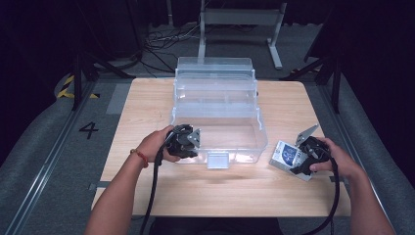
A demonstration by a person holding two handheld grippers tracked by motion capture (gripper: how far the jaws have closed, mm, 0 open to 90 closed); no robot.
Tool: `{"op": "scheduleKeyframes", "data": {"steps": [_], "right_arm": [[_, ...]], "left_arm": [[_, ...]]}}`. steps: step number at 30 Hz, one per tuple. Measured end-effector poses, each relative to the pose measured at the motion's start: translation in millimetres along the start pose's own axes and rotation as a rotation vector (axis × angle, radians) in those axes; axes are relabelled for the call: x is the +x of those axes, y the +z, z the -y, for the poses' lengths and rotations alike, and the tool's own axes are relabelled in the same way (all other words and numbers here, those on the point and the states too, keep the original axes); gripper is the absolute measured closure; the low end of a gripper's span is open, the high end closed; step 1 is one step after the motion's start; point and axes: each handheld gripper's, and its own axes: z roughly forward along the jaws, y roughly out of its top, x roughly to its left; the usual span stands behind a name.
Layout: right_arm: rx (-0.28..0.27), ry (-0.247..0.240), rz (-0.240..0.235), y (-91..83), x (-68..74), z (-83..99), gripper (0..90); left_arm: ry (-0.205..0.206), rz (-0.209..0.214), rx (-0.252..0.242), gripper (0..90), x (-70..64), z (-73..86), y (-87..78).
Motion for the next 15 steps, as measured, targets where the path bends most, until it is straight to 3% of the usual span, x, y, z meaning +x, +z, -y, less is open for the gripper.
{"op": "scheduleKeyframes", "data": {"steps": [2,4,5,7,9,11,13,15], "right_arm": [[0.0,-0.002,0.002,0.1,0.7,0.0,4.7],[0.0,0.0,0.004,0.1,0.8,0.0,4.8],[0.0,0.001,0.003,-0.1,0.7,0.0,4.7],[-0.001,0.004,0.003,-0.2,0.9,0.0,4.8],[-0.001,0.005,0.005,-0.4,0.8,0.0,4.8],[-0.003,0.007,0.014,0.0,1.4,0.0,4.8],[-0.005,0.008,0.019,-0.4,0.8,0.6,4.8],[-0.014,0.015,0.016,-1.0,0.2,1.8,4.8]], "left_arm": [[-0.02,-0.012,-0.013,82.2,-1.2,3.1,-2.0],[-0.064,-0.049,-0.061,66.1,-2.5,4.1,-6.5],[-0.094,-0.06,-0.089,62.3,-4.7,4.0,-10.0],[-0.107,-0.116,-0.102,48.1,-8.2,2.5,-16.9],[-0.13,-0.14,-0.123,39.0,-14.5,1.5,-22.9],[-0.15,-0.205,-0.158,30.5,-23.3,1.6,-30.3],[-0.165,-0.249,-0.202,23.5,-33.8,3.5,-39.6],[-0.176,-0.266,-0.258,23.5,-40.0,7.9,-49.2]]}}
